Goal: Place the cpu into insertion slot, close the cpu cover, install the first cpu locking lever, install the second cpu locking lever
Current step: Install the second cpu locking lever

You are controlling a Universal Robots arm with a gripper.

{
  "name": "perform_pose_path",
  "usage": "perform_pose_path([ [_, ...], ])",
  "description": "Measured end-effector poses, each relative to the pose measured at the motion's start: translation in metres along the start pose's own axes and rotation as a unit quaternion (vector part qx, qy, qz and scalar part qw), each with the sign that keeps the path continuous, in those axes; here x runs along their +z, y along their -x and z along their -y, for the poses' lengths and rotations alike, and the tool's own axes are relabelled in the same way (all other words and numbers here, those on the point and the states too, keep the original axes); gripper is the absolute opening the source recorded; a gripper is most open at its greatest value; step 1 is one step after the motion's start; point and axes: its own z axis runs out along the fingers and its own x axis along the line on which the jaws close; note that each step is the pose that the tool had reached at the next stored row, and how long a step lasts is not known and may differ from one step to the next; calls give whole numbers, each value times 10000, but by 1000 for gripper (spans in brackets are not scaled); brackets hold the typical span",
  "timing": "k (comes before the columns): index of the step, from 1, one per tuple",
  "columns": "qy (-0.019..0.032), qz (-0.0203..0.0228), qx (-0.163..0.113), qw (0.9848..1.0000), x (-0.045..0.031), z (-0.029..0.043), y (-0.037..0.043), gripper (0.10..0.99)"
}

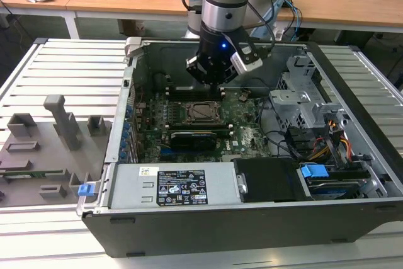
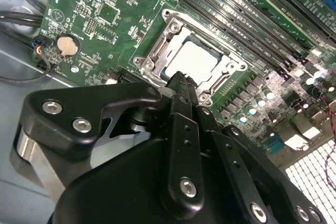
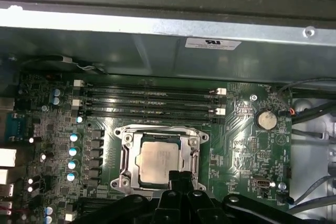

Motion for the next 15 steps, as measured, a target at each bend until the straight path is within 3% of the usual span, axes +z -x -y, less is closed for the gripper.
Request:
perform_pose_path([
  [15,-1,0,1,10000,-2,76,-5,106],
])
